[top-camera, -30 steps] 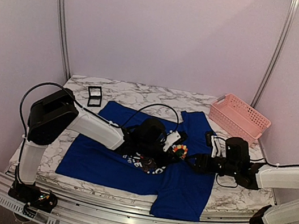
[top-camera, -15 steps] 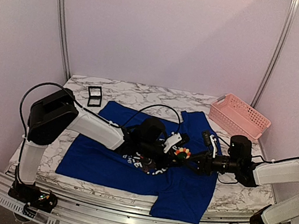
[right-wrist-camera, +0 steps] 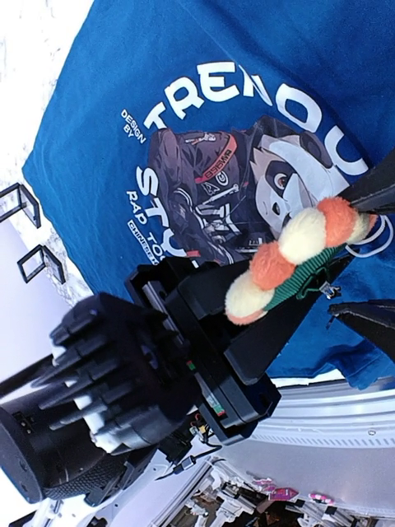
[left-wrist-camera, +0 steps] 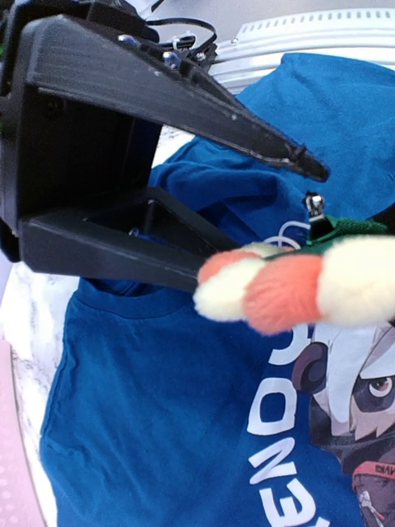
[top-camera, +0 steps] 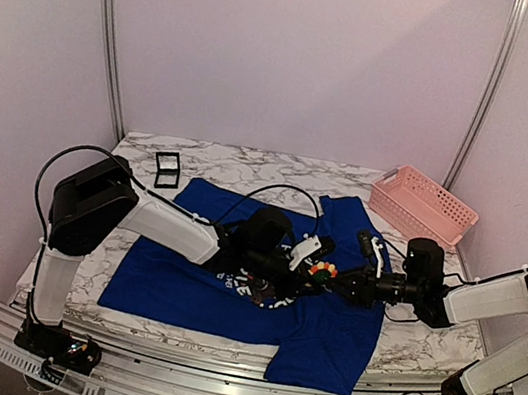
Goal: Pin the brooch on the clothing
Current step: Pin the brooch onto the flattened clothing.
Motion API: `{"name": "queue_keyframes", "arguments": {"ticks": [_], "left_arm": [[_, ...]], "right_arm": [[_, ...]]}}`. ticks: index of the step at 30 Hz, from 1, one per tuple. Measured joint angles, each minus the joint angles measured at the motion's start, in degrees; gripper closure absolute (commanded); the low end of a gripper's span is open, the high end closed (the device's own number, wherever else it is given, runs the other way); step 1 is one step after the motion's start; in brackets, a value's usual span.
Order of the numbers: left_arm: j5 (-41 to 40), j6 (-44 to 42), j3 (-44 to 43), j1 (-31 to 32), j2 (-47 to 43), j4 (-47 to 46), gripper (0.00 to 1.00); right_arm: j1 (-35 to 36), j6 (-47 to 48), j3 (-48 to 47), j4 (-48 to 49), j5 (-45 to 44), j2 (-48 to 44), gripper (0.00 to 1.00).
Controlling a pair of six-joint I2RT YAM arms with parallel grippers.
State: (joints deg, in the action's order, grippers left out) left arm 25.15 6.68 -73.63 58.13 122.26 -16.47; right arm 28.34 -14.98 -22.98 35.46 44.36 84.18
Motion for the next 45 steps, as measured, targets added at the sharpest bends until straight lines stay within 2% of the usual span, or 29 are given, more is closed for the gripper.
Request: {"name": "queue_keyframes", "arguments": {"ticks": [11,20,29,35,45], "left_arm": [[0.17,0.00,0.00,-0.11,0.00,-0.31,1.00],[0.76,0.02,0.00,-0.11,0.00,-0.42,1.00],[1.01,0.02,0.00,-0.11,0.00,-0.42,1.00],[2.73,0.02,0.00,-0.11,0.00,-0.70,1.00],[5.38,-0.26,0.00,-0.11,-0.52,-1.09,1.00]], "right_arm": [[-0.57,-0.07,0.02,1.05,0.48,0.04,0.83],[-0.63,0.09,0.02,0.98,-0.57,0.04,0.88],[-0.66,0.15,0.13,0.90,-0.68,0.00,0.86],[-2.19,0.17,1.77,0.92,1.57,-2.05,0.91],[-2.64,-2.08,1.84,3.78,5.86,-1.25,0.85]]}}
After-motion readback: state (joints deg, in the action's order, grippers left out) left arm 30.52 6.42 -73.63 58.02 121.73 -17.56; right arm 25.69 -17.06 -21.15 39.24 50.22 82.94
